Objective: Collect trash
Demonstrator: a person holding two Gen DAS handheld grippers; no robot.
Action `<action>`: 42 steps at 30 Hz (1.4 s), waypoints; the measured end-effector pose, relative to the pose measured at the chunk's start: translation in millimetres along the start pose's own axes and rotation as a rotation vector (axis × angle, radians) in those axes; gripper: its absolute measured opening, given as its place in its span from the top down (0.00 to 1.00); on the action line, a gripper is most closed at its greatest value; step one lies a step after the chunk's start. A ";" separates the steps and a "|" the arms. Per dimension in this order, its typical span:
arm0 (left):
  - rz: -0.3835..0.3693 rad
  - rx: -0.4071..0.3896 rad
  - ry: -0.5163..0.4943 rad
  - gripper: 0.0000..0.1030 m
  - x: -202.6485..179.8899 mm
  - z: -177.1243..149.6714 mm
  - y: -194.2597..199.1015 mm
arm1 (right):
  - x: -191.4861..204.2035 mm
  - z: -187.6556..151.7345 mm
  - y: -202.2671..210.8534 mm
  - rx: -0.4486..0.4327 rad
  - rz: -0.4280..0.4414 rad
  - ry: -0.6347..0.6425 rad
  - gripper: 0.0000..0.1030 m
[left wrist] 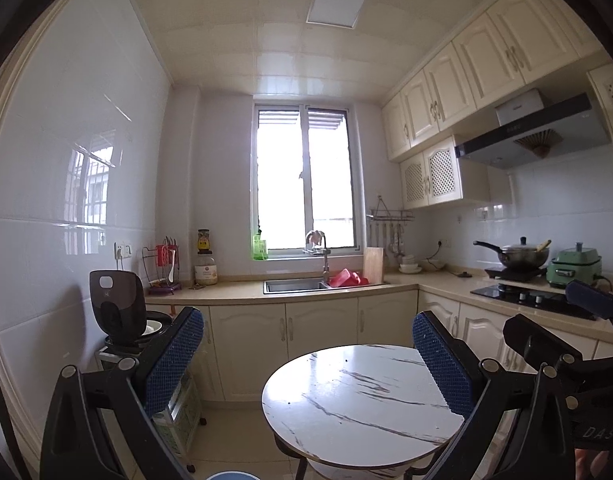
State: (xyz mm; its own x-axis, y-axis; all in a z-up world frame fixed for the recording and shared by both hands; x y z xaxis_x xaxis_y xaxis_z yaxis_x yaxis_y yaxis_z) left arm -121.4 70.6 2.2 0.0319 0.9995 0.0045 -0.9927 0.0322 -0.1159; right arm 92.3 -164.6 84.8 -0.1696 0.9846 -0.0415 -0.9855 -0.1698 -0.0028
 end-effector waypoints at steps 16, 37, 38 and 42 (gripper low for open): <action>0.009 -0.004 -0.001 0.01 -1.0 -1.2 -8.6 | -2.1 -2.9 1.2 0.004 0.008 0.003 0.00; 0.018 -0.013 -0.012 0.01 6.0 -12.1 -16.9 | -1.6 -6.6 -1.4 0.021 0.009 -0.004 0.00; 0.018 -0.013 -0.013 0.01 4.8 -11.5 -18.4 | -2.0 -6.5 -1.5 0.021 0.010 -0.004 0.00; 0.018 -0.012 -0.011 0.01 6.5 -13.2 -17.4 | -1.2 -7.0 -1.3 0.021 0.008 -0.004 0.00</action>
Point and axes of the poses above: each gripper's, at about its wrist camera, not at the fingertips, and y roughly against the way its jaws point, x to its left, z to its top, the point moved 4 cm from there along -y, roughly the way its jaws point, and after that the axes turned 8 degrees about -x, right-handed, at the moved point
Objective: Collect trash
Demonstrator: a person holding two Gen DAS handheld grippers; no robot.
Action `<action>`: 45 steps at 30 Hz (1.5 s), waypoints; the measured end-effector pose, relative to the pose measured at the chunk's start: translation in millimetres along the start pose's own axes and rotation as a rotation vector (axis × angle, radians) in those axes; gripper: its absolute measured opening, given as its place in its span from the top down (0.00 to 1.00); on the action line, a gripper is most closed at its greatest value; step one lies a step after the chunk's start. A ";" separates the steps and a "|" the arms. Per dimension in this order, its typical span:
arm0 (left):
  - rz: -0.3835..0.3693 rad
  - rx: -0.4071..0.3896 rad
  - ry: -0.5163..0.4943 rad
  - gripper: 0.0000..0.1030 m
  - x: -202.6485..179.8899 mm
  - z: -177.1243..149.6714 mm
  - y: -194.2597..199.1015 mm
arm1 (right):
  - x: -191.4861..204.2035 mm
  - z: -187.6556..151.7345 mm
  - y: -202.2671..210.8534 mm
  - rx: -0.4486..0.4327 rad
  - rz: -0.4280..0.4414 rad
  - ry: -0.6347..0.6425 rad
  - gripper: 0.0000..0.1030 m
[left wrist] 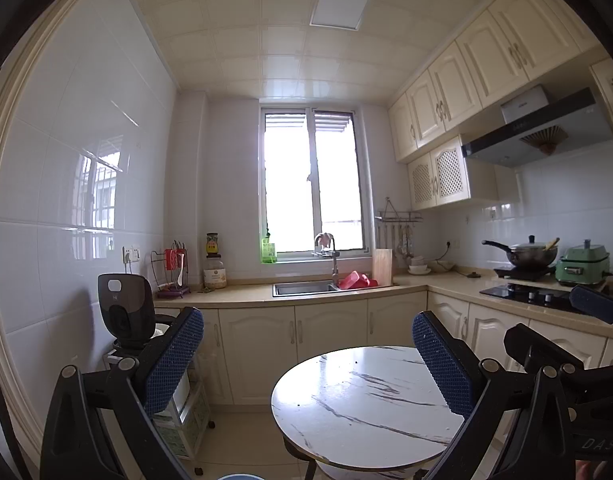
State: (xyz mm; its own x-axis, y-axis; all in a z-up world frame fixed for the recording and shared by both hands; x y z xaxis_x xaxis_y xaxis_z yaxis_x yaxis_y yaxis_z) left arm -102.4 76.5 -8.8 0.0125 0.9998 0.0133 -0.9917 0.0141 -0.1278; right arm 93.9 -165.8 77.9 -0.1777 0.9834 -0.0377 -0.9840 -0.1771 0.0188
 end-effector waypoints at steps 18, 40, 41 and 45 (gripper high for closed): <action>0.002 0.002 -0.003 0.01 6.9 -3.8 -3.5 | 0.6 -2.3 -0.5 0.004 0.001 -0.004 0.00; 0.001 0.001 -0.007 0.01 19.7 -8.4 -3.2 | 0.8 -3.9 -1.8 0.007 -0.003 -0.006 0.00; 0.002 0.001 -0.006 0.01 19.7 -8.2 -3.4 | 0.7 -3.9 -1.8 0.008 -0.003 -0.006 0.00; 0.001 0.002 -0.006 0.01 21.7 -7.4 -3.8 | -0.1 -3.9 -1.9 0.007 -0.004 -0.005 0.00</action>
Point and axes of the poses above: each gripper's, at about its wrist camera, not at the fingertips, and y roughly against the way its jaws point, x to its left, z to its top, the point moved 4 cm from there along -y, roughly the way its jaws point, and after that the axes turned 8 degrees about -x, right-handed, at the moved point
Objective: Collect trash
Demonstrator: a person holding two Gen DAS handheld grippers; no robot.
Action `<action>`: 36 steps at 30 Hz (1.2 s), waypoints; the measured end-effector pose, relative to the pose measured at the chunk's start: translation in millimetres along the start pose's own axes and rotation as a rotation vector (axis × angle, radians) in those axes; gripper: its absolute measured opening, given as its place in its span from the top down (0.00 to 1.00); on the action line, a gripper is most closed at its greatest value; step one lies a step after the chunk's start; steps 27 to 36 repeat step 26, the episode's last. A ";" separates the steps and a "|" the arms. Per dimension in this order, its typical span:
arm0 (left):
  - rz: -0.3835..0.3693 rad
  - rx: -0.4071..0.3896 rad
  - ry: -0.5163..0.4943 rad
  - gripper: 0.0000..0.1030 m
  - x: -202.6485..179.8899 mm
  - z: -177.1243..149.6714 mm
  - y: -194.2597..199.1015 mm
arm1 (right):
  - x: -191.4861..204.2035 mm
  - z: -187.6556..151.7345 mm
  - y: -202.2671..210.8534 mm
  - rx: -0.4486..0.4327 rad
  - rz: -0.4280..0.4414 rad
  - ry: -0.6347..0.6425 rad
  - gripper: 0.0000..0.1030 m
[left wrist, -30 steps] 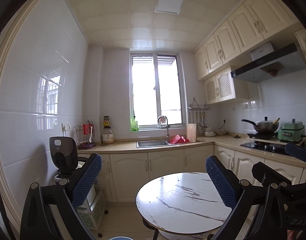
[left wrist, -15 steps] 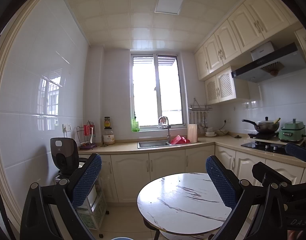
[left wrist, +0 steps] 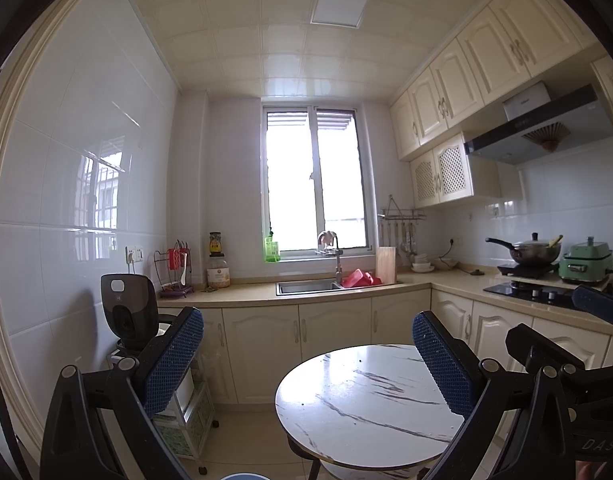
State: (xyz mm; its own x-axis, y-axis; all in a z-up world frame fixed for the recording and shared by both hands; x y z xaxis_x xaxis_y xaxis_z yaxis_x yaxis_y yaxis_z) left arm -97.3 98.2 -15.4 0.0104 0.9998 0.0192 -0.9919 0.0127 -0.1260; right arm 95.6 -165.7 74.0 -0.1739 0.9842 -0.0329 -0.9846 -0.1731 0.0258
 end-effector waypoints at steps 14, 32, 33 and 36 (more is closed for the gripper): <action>-0.003 0.005 0.000 0.01 5.3 -0.6 -0.9 | -1.4 -1.0 -1.0 0.006 -0.004 -0.002 0.00; -0.008 0.029 -0.001 0.01 11.2 -2.8 -9.7 | 1.7 -6.7 -5.5 0.027 -0.014 -0.006 0.00; -0.008 0.029 -0.001 0.01 11.2 -2.8 -9.7 | 1.7 -6.7 -5.5 0.027 -0.014 -0.006 0.00; -0.008 0.029 -0.001 0.01 11.2 -2.8 -9.7 | 1.7 -6.7 -5.5 0.027 -0.014 -0.006 0.00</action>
Point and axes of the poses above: each gripper's, at about its wrist camera, not at the fingertips, and y roughly against the way its jaws point, x to its left, z to its top, the point moved 4 cm from there along -y, roughly the way its jaws point, and after that the axes turned 8 degrees about -x, right-handed, at the moved point
